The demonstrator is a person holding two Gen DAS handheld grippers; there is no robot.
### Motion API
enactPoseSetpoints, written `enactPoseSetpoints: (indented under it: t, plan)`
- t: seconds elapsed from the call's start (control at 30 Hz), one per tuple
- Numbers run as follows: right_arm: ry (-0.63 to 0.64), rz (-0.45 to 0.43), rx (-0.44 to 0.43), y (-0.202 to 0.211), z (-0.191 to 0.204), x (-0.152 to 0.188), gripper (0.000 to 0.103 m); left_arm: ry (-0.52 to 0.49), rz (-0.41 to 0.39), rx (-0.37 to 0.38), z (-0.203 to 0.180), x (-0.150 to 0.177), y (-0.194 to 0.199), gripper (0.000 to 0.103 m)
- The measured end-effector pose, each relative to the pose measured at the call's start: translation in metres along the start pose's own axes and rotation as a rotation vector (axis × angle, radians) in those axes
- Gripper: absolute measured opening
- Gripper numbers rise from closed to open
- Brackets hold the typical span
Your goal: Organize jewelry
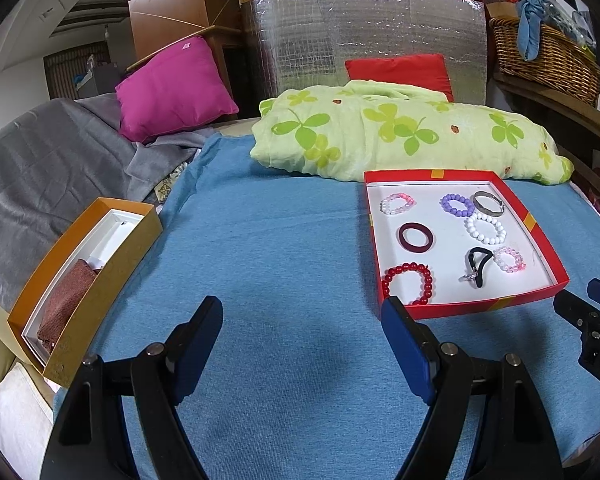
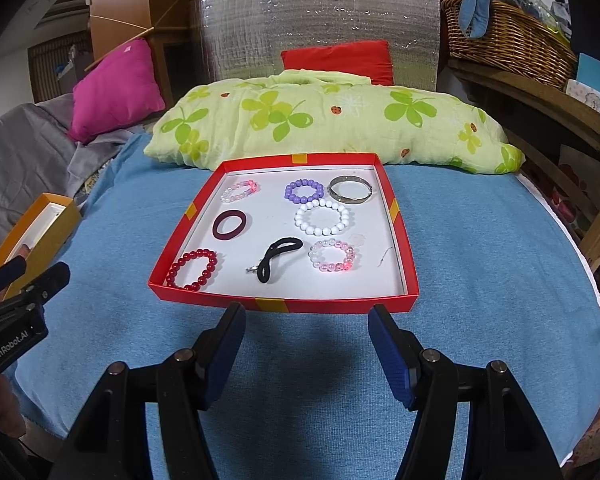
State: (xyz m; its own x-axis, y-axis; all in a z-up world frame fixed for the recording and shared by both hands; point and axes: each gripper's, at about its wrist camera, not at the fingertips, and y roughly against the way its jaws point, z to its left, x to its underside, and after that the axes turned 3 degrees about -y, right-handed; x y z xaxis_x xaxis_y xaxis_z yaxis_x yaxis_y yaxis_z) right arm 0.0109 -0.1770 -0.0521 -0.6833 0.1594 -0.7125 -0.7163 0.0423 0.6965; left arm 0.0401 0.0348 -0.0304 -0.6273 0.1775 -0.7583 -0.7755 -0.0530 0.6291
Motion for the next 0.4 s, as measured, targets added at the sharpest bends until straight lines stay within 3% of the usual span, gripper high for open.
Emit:
enactPoseSetpoints:
  t: [0.4]
  plan:
    - [-0.026,0.006,-0.017,-0.0008,-0.0092,-0.0040,0.068,-0.008,-0.004,0.006,-0.0026,-0.0009,-0.0040,0.082]
